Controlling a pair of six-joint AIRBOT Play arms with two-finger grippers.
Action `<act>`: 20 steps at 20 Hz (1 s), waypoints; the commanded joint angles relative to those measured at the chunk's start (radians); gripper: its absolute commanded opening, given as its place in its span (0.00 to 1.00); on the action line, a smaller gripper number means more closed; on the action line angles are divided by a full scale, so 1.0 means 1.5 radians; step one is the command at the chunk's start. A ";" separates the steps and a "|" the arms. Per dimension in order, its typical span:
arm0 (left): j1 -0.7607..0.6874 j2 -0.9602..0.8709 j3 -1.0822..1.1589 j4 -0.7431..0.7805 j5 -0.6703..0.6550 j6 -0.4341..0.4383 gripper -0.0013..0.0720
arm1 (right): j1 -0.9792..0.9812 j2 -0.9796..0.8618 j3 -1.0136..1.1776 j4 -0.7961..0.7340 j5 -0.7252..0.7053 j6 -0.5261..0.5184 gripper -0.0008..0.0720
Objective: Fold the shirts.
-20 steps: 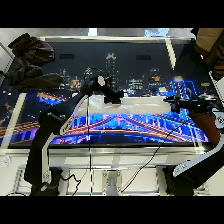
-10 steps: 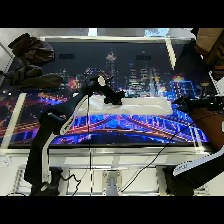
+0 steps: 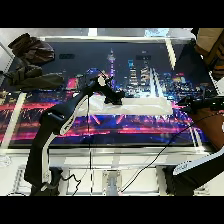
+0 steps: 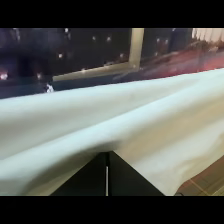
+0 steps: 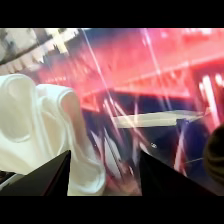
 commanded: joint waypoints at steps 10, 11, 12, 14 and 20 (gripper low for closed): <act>0.000 0.000 0.001 -0.012 0.006 0.000 0.03 | 0.018 -0.076 -0.007 0.118 -0.004 -0.028 0.69; 0.000 0.000 0.001 -0.011 0.012 0.000 0.03 | 0.027 -0.079 -0.007 0.119 0.000 -0.034 0.69; 0.000 0.000 0.001 -0.012 0.019 -0.001 0.03 | 0.037 -0.081 -0.007 0.128 0.003 -0.040 0.69; 0.000 0.000 0.001 -0.012 0.021 -0.001 0.03 | 0.056 -0.082 -0.007 0.146 0.000 -0.045 0.69; 0.000 0.000 0.001 -0.012 0.019 -0.001 0.03 | 0.080 -0.082 -0.007 0.144 0.031 -0.039 0.69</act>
